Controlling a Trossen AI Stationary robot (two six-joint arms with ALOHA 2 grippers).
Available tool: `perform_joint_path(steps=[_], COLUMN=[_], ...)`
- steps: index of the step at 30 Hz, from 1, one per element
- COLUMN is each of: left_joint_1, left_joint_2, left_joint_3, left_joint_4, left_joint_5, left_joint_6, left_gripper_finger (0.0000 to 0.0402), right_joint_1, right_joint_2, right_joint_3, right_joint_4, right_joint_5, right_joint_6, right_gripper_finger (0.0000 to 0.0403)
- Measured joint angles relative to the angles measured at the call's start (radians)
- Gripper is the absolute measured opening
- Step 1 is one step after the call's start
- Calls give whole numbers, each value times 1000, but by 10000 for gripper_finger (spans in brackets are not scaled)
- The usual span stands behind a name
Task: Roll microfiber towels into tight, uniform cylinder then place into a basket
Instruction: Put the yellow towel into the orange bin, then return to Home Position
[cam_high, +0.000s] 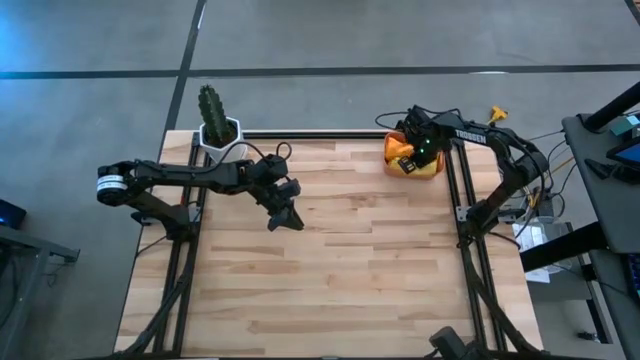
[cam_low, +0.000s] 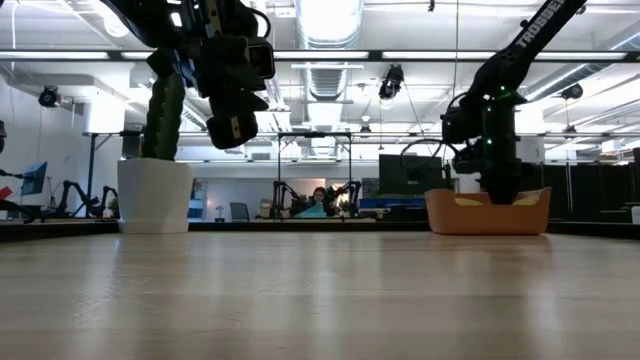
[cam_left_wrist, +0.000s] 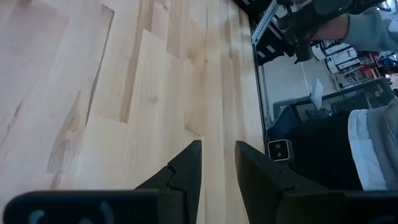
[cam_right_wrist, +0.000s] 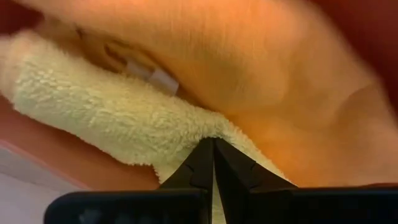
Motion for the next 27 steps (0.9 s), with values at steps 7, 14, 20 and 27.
perform_joint_path(steps=[7, 14, 20, 27], left_joint_1=[0, 0, 0, 11], left_joint_2=[-4, -5, -13, -36], left_joint_3=[0, 0, 0, 0], left_joint_4=[0, 0, 0, -1], left_joint_5=[3, 21, 21, 12], left_joint_6=[-1, -1, -1, -1], left_gripper_finger=[81, 81, 81, 81], right_joint_1=[1, 2, 2, 2], right_joint_2=[0, -10, -40, -61], right_joint_3=[-63, -16, 66, 137], right_joint_4=[26, 32, -14, -96], right_joint_5=[-48, -47, -47, -117], right_joint_6=[32, 23, 17, 17], right_gripper_finger=[8, 8, 8, 8])
